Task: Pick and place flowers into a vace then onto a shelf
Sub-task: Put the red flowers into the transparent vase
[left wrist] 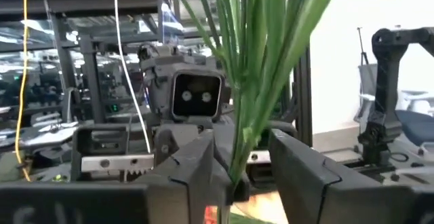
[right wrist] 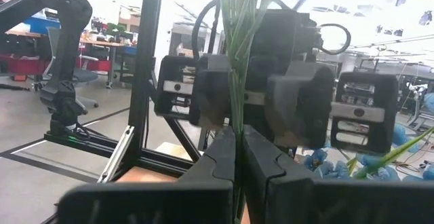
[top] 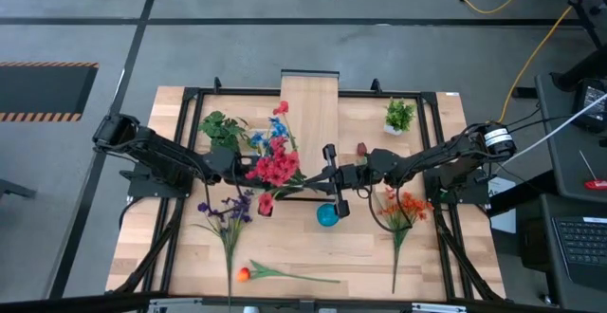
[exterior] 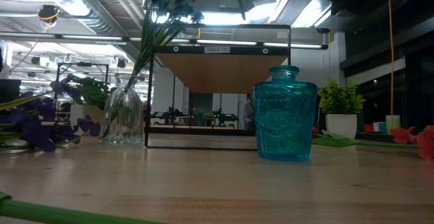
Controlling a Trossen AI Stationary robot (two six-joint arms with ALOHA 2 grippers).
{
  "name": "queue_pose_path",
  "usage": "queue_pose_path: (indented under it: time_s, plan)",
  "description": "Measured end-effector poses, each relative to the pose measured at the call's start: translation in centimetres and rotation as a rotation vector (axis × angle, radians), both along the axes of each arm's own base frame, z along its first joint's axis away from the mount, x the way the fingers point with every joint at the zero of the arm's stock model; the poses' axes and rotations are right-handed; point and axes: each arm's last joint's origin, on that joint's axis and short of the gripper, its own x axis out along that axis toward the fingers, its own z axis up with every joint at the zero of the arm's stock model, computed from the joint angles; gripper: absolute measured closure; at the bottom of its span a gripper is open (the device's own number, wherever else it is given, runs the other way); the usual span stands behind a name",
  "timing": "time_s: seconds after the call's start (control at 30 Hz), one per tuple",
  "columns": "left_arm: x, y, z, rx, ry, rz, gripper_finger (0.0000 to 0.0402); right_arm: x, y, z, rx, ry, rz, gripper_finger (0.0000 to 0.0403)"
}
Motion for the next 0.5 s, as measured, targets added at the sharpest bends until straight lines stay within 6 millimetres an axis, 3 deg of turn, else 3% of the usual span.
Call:
queue_pose_path:
  time_s: [0.17, 0.33, 0.5]
  plan:
    - [0.01, 0.02, -0.03, 0.011, 0.002, 0.009, 0.0313, 0.00, 0.00, 0.00, 0.000, 0.000, 0.000, 0.0398]
    - [0.01, 0.02, -0.03, 0.042, -0.002, 0.017, 0.0385, 0.01, 0.00, -0.05, 0.002, 0.006, 0.000, 0.0381]
    - [0.06, 0.01, -0.24, 0.050, 0.019, 0.019, 0.0395, 0.02, 0.02, -0.10, 0.002, 0.012, 0.000, 0.0351]
